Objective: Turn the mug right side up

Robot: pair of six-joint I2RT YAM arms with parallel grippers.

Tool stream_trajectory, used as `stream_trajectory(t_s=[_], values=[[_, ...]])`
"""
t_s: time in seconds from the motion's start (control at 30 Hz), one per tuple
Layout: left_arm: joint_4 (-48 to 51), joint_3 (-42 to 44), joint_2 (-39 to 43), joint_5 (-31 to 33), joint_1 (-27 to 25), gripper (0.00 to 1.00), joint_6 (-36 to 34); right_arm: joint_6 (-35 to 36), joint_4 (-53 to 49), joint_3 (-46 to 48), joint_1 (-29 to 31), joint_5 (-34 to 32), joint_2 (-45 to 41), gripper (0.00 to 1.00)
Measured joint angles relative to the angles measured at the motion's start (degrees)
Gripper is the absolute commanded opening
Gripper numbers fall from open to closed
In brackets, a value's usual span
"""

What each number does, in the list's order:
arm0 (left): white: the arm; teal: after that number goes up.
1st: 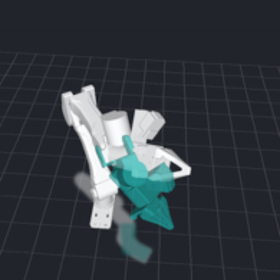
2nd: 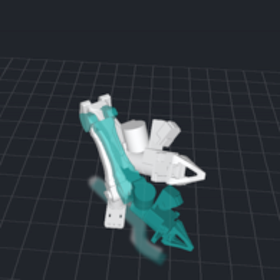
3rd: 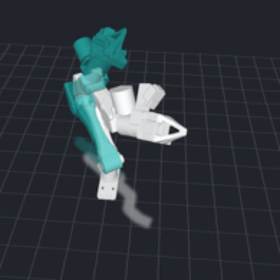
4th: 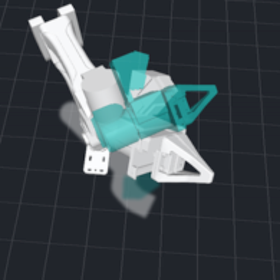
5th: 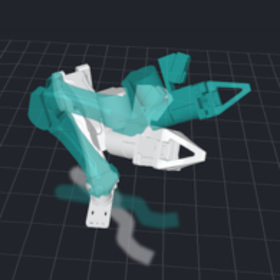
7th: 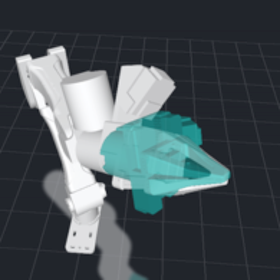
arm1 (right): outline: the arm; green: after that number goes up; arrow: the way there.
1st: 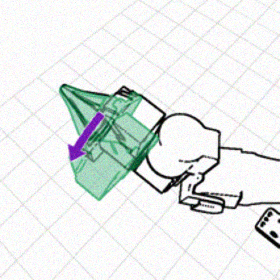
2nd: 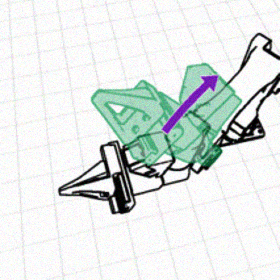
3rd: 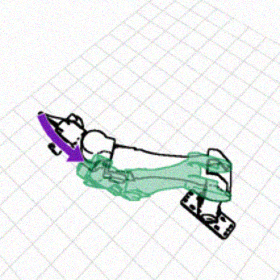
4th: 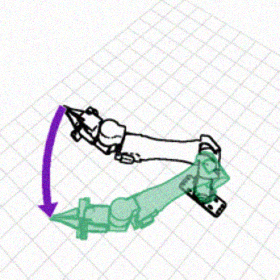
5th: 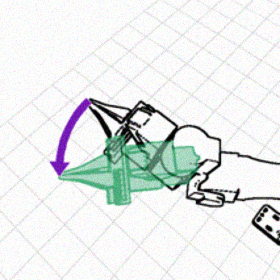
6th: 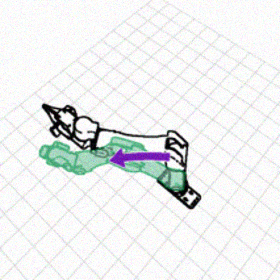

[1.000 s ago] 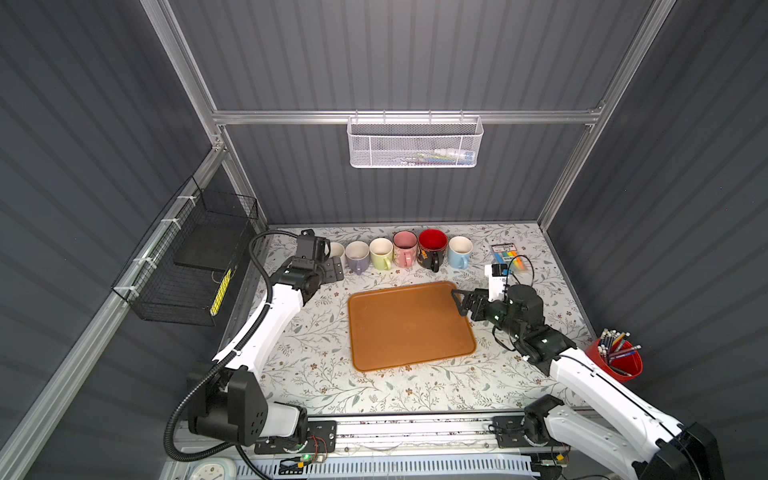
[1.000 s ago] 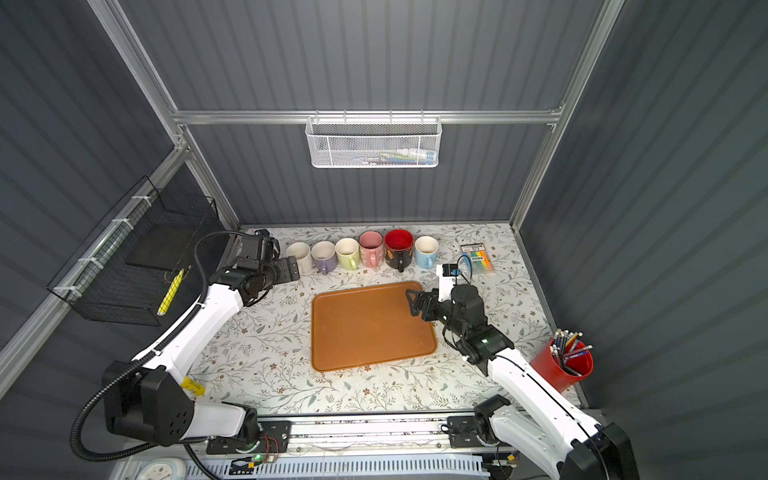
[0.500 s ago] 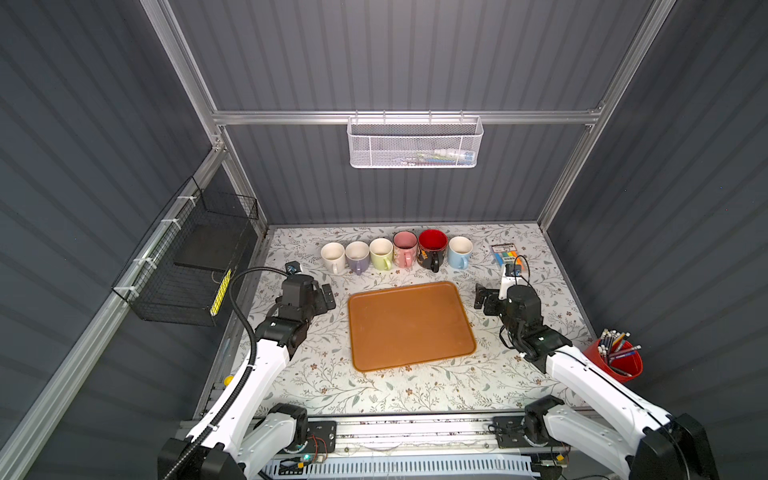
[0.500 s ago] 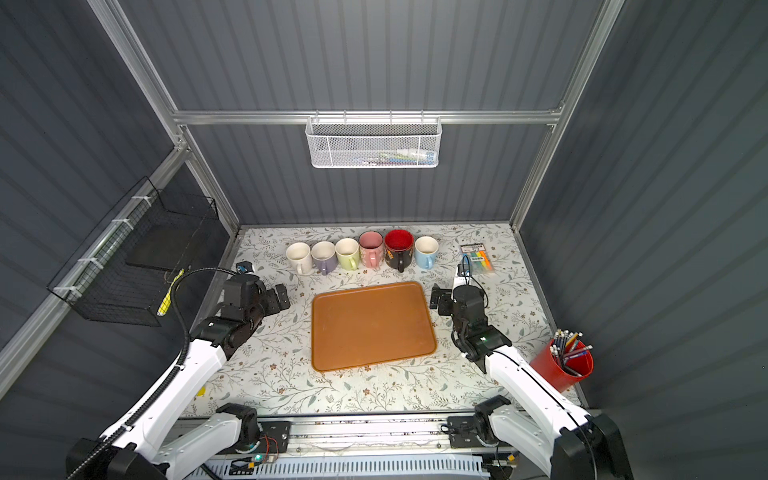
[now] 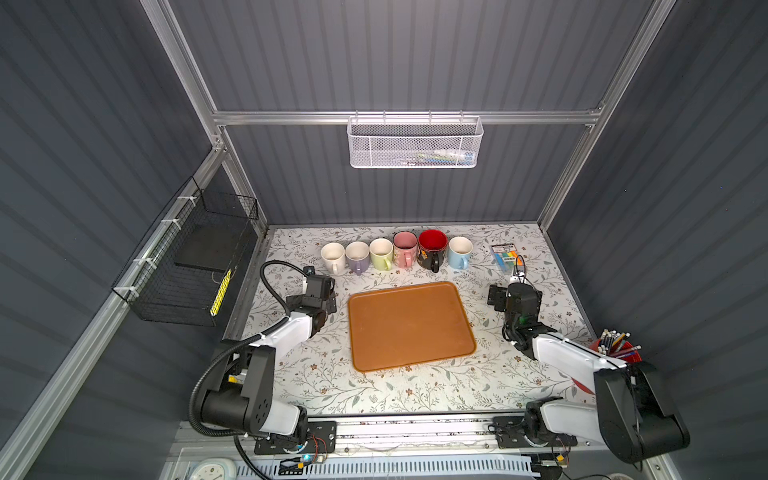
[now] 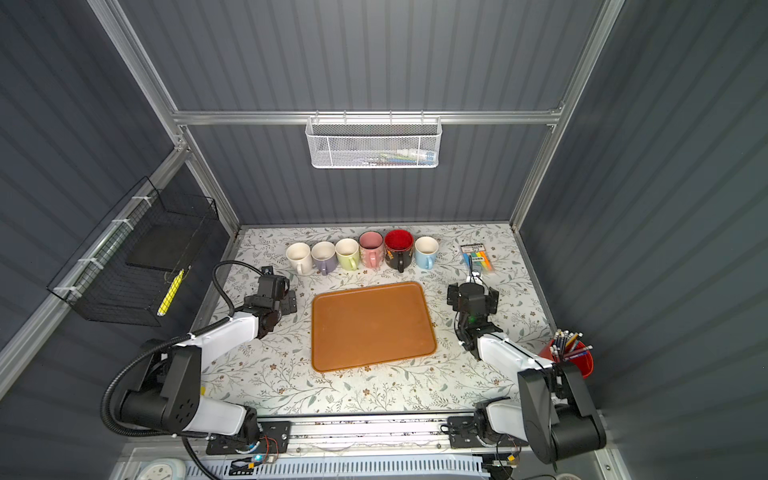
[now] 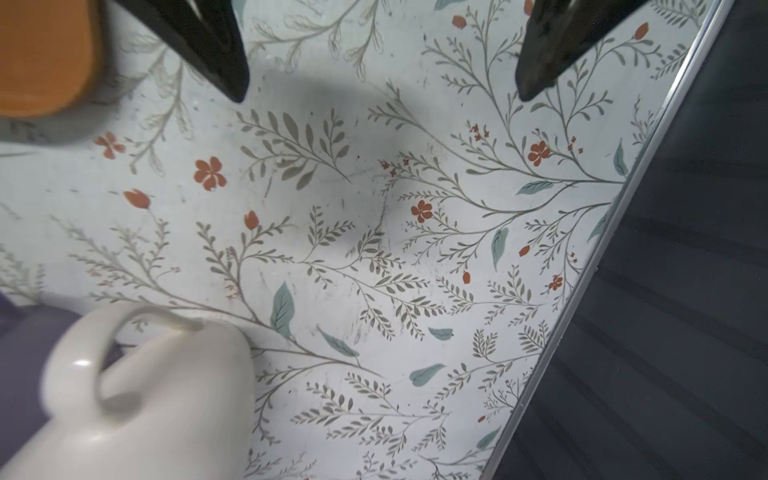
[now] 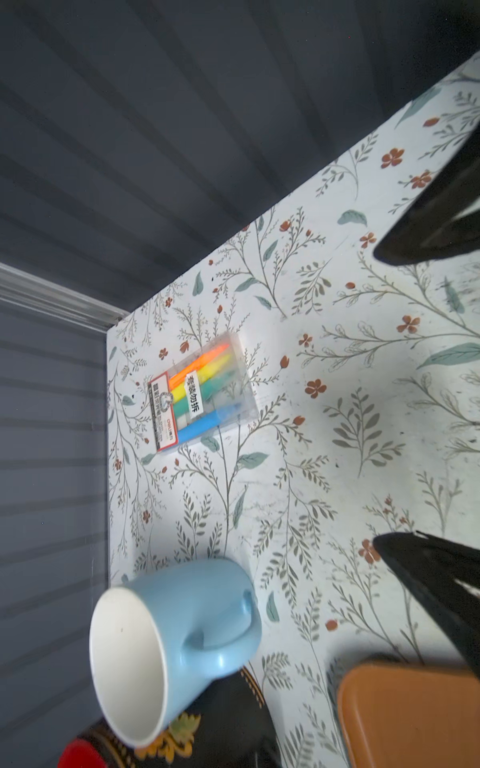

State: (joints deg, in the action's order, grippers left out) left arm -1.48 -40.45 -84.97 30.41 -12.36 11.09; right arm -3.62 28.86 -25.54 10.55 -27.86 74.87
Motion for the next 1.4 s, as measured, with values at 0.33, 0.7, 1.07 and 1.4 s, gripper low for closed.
stream_trajectory(t_s=[0.33,0.7,1.07,1.4], values=[[-19.8,4.0,-5.6,-7.8,7.9,1.0,-3.1,2.0,13.3,1.9,-4.0,-0.3,5.6,0.99],[-48.7,18.1,-10.0,-12.8,8.2,1.0,-7.5,2.0,35.8,15.6,-6.9,5.9,6.2,0.99],[-53.3,14.7,-12.9,-16.1,8.2,1.0,-9.3,3.4,40.1,12.4,-8.7,14.2,10.4,0.99],[-51.6,13.7,-12.9,-16.8,8.2,1.0,-9.6,0.6,29.9,7.3,-13.2,20.8,9.0,0.99]])
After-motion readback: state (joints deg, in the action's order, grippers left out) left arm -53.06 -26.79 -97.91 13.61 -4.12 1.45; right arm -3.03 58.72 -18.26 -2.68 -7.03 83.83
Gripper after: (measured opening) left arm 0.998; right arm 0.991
